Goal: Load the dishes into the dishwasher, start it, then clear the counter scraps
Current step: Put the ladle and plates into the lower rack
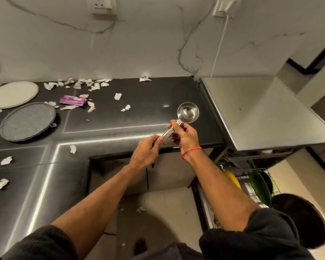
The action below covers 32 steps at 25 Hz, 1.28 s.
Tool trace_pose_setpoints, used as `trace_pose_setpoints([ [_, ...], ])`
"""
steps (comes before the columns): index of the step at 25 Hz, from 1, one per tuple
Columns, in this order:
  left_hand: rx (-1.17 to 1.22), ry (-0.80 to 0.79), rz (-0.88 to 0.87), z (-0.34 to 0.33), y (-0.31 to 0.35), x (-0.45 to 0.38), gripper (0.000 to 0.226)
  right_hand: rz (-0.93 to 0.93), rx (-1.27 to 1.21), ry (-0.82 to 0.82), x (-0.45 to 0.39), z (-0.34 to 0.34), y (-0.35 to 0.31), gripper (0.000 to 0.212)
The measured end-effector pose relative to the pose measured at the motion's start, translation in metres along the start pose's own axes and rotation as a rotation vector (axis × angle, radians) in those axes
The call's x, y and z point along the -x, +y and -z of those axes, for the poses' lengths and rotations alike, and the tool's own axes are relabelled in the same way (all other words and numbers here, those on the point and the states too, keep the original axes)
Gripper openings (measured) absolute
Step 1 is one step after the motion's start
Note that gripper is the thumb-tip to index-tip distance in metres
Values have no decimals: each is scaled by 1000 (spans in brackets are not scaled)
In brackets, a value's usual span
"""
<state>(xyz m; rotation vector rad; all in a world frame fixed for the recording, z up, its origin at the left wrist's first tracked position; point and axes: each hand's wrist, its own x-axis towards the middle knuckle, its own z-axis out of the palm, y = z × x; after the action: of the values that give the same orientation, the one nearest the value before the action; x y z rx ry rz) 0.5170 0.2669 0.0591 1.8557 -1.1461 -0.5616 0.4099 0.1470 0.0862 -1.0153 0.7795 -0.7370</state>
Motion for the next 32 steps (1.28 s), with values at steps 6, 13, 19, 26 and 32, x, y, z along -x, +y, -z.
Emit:
trace_pose_setpoints([
  [6,-17,-149,-4,-143,69,20,40,62,-74,149,56,159,-25,18],
  [13,-66,-447,-51,-325,162,61,18,-12,-117,400,139,395,-38,25],
  [19,-86,-639,90,-422,180,99,32,-134,-203,608,172,516,-22,20],
  [26,-63,-827,391,-532,149,116,31,-327,62,559,147,584,40,30],
  [32,-70,-793,508,-607,65,83,39,-439,1194,344,59,689,138,46],
])
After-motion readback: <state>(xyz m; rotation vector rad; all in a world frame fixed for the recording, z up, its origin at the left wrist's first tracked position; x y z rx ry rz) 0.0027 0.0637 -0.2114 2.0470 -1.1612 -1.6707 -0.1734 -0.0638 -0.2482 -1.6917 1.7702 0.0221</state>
